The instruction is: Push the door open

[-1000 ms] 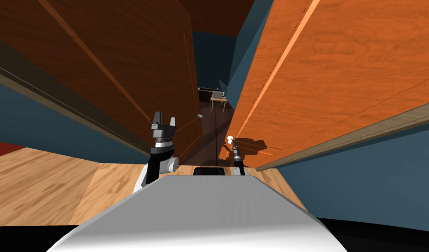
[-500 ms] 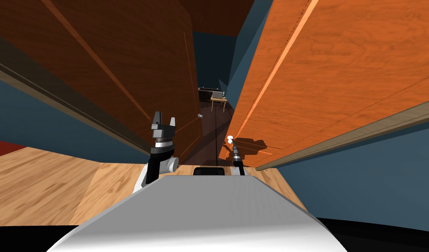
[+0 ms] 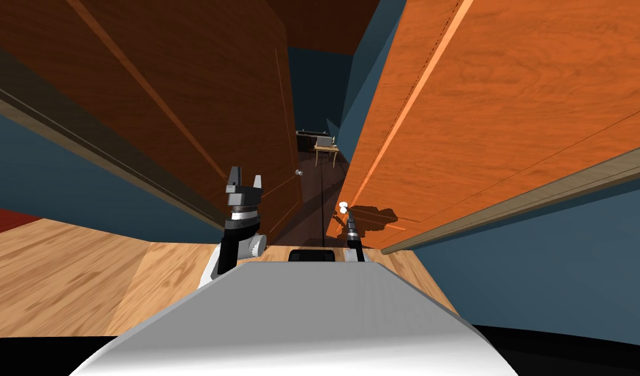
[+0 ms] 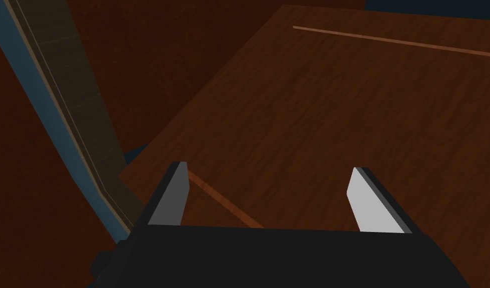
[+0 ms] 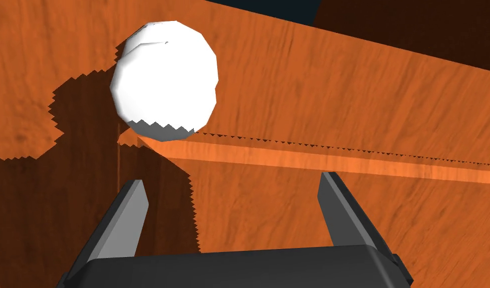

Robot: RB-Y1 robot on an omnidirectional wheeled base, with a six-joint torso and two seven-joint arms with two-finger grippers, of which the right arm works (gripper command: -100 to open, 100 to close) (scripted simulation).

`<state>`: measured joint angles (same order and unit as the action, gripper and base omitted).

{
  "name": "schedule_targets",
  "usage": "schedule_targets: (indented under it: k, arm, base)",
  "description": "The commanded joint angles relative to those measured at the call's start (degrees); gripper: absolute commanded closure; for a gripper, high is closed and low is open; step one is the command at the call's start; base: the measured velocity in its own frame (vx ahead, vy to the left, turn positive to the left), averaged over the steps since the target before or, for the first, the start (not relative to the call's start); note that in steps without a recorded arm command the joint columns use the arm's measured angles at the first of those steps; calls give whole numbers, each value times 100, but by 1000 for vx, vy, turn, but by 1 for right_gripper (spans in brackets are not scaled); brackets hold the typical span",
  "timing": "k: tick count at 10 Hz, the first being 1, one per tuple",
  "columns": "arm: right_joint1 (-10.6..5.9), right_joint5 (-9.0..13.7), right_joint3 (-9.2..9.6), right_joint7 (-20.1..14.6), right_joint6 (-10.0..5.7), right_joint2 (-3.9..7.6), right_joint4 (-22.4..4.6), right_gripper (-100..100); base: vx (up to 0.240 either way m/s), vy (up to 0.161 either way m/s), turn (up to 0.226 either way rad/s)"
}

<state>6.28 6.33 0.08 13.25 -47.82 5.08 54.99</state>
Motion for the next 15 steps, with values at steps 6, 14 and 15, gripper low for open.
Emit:
schedule_targets:
  k: [6, 14, 15]
  arm:
    - [-7, 682, 409, -1000, -64, 80, 21, -100]
    - [-15, 1518, 910, -2163, -142, 167, 46, -100]
    - [-15, 1518, 910, -2204, -142, 167, 46, -100]
  base:
    - [-15, 3, 0]
    - [-16, 3, 0]
    - [-13, 2, 0]
